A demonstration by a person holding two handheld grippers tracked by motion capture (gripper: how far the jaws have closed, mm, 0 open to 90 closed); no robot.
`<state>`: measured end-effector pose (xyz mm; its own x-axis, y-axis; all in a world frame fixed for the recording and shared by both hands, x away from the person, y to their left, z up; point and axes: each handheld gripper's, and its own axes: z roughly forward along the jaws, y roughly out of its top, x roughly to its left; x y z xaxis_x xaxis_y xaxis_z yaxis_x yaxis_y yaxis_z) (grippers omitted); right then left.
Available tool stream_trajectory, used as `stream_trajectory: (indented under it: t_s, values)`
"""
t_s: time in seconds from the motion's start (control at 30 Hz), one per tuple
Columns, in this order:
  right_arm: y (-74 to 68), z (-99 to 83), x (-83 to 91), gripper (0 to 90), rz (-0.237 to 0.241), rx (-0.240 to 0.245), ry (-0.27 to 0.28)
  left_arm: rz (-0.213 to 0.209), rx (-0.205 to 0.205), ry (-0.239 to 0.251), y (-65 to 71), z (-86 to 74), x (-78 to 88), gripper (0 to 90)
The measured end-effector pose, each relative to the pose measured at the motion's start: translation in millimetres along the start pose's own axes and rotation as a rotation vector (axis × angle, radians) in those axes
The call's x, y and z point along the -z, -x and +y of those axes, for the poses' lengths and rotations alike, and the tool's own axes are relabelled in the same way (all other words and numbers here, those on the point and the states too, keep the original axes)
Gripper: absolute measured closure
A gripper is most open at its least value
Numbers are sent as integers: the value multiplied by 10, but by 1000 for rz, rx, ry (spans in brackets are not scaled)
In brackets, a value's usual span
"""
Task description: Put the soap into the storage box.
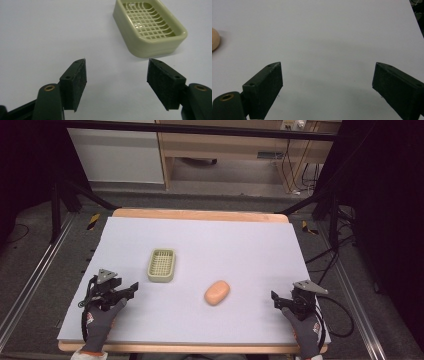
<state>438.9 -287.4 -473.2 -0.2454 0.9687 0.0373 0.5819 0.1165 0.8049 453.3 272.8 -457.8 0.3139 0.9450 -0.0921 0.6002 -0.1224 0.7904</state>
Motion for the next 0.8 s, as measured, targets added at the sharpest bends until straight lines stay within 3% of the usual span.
stream_trajectory:
  t_s: [0.33, 0.8]
  values:
    - [-15, 5, 27, 85, -10, 2, 7, -48, -45, 4, 189, 30, 25, 334]
    - [-45, 2, 17, 83, -13, 11, -9, -87, -69, -9, 341, 40, -6, 322]
